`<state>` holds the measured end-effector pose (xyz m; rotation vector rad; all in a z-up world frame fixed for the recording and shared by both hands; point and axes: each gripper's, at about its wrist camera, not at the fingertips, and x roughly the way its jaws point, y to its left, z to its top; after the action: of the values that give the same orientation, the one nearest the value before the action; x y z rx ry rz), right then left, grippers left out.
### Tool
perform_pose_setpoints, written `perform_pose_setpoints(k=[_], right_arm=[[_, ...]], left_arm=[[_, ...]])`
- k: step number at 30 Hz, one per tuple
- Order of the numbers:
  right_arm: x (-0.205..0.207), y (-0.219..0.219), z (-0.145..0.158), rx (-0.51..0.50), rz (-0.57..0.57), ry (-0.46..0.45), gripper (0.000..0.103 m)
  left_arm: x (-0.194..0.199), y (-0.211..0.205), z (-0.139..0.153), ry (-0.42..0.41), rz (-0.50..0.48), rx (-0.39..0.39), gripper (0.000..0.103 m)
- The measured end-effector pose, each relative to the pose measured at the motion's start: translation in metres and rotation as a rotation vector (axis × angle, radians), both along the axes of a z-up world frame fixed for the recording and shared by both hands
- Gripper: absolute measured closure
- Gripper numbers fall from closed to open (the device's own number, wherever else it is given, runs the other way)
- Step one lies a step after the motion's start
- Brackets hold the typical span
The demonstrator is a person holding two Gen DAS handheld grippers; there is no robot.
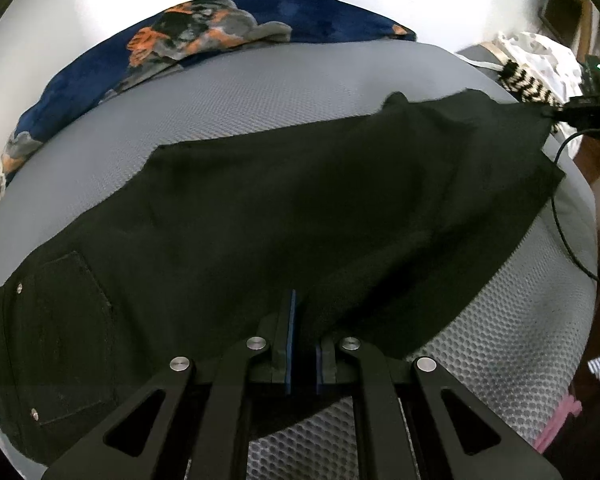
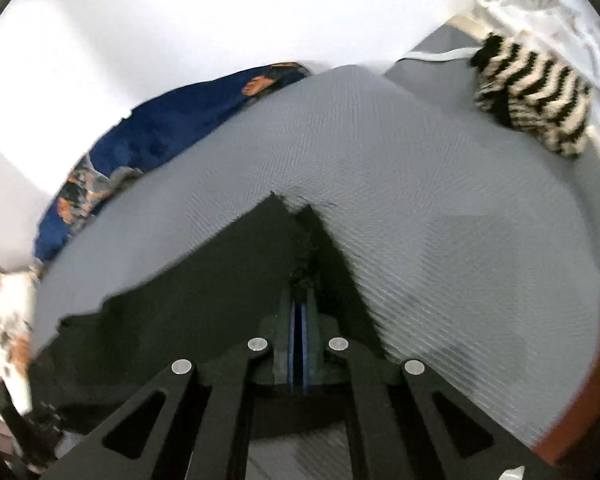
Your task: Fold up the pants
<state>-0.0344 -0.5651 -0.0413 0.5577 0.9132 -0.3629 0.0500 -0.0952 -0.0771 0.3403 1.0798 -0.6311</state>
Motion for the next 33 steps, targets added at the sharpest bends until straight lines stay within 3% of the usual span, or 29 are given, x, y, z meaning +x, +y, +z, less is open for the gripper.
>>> perform_pose_setpoints(k=[5, 7, 10, 12, 15, 20, 22, 25, 29, 33], right_arm=[[-0.026, 0.001, -0.047, 0.002, -0.044, 0.157, 0.102], [-0.033, -0.003, -0.057, 0.037, -0.072, 0.137, 0.102], [-0.033, -0.007, -0.047, 0.047, -0.08, 0.117, 0.102], [-0.031, -0.007, -0.037, 0.022, -0.067, 0.116, 0.102], [-0.029, -0.002, -0.032, -0.018, -0.067, 0.125, 0.102], [-0.029, 0.003, -0.052, -0.014, -0.082, 0.179, 0.102], [-0.027, 0.003, -0.05, -0.002, -0.081, 0.188, 0.1], [-0.03, -0.008, -0.044, 0.003, -0.132, 0.214, 0.077], [-0.016, -0.02, -0.021, -0.028, -0.119, 0.152, 0.077], [0.037, -0.021, -0.013, -0.004, -0.014, 0.101, 0.074]], left_arm=[[-0.007, -0.009, -0.01, 0.027, -0.052, 0.037, 0.091], [-0.006, -0.008, -0.012, 0.057, -0.06, 0.038, 0.089], [-0.004, 0.003, -0.003, 0.096, -0.041, -0.008, 0.073], [-0.002, 0.019, 0.008, 0.13, -0.012, -0.089, 0.058], [0.005, 0.051, 0.021, 0.109, 0.087, -0.173, 0.04], [0.032, 0.124, 0.026, 0.107, 0.386, -0.275, 0.04], [0.041, 0.144, 0.025, 0.082, 0.472, -0.246, 0.04], [0.054, 0.172, 0.02, 0.024, 0.581, -0.161, 0.04], [0.062, 0.197, 0.011, -0.003, 0.67, -0.118, 0.04], [0.067, 0.208, 0.0, -0.008, 0.697, -0.077, 0.04]])
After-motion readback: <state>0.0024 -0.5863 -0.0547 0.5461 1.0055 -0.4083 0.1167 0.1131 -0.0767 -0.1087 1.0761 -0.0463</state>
